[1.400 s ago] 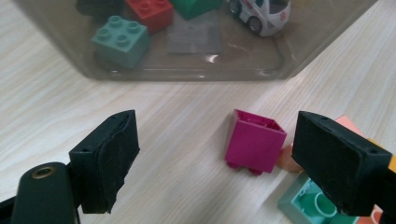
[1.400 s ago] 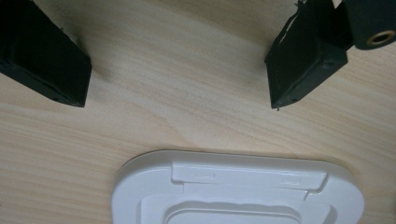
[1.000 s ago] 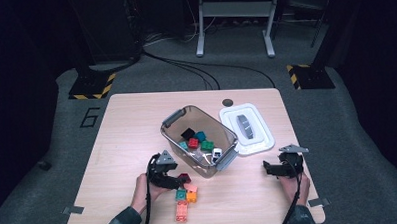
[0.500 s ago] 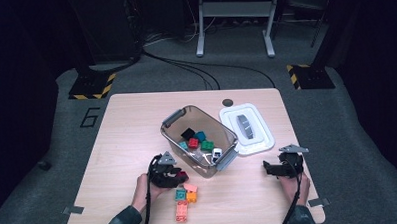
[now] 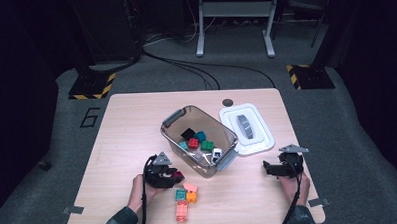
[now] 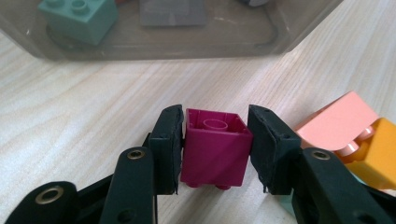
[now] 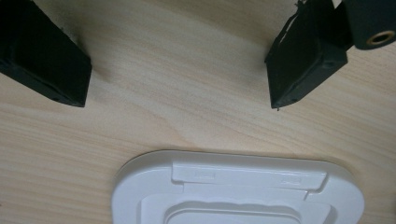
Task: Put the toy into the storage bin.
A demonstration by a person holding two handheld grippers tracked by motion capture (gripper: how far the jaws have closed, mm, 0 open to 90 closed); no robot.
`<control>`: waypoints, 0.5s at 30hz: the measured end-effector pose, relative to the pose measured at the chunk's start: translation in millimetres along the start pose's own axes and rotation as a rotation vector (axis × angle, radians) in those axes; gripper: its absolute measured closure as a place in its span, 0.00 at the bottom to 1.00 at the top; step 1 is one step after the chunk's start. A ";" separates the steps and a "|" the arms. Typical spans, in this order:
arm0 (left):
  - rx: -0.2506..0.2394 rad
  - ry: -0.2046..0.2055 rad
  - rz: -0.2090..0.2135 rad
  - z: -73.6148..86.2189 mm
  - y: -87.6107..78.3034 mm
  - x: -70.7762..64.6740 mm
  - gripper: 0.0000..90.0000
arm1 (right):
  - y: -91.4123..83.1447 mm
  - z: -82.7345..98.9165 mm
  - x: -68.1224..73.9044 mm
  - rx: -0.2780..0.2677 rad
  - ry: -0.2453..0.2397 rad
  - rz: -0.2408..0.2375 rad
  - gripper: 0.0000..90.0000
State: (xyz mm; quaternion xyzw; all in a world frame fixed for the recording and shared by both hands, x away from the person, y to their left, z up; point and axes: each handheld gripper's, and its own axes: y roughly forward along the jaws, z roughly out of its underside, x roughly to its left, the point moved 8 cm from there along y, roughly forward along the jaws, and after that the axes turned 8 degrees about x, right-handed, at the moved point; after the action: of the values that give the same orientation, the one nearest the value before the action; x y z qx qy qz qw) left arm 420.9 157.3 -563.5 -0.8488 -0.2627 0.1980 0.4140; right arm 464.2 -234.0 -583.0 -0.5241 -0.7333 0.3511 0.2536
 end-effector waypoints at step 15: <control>0.013 -0.004 -0.028 0.6 -2.8 3.8 0.65 | -0.1 0.1 0.1 0.000 0.003 0.000 0.07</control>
State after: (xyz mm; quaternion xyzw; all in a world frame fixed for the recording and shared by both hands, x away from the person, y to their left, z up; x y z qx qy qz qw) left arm 422.7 161.5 -562.0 -0.8420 -0.2739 0.1955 0.4216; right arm 464.1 -233.9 -583.0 -0.5245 -0.7329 0.3505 0.2549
